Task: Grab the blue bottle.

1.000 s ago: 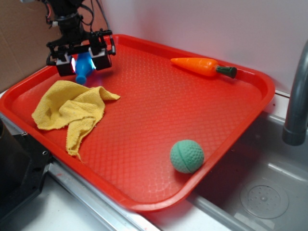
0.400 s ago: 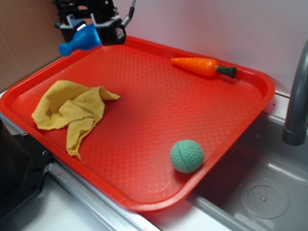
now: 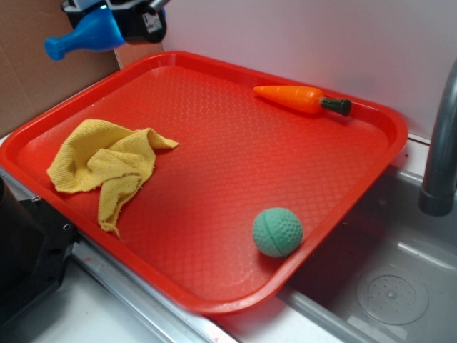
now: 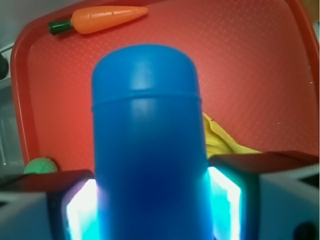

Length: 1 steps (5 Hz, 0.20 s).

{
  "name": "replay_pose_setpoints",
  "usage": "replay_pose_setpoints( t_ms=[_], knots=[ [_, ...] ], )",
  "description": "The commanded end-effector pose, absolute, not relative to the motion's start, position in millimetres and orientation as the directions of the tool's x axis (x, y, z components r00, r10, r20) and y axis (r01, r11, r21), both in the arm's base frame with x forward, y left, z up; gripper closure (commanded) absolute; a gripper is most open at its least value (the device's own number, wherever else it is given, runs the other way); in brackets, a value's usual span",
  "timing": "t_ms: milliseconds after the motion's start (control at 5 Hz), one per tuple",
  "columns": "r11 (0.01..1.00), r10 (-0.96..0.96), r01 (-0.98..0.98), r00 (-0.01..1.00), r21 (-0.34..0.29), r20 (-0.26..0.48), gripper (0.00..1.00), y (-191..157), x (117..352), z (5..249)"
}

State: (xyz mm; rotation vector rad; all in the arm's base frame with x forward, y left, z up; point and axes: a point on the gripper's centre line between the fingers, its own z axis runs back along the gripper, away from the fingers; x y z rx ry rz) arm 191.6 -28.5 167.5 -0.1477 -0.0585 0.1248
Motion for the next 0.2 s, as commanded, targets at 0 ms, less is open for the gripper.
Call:
replay_pose_setpoints(
  t_ms=[0],
  knots=[
    [0.980,0.161,-0.153,0.986,-0.129,0.054,1.00,-9.3,194.2,178.9]
  ],
)
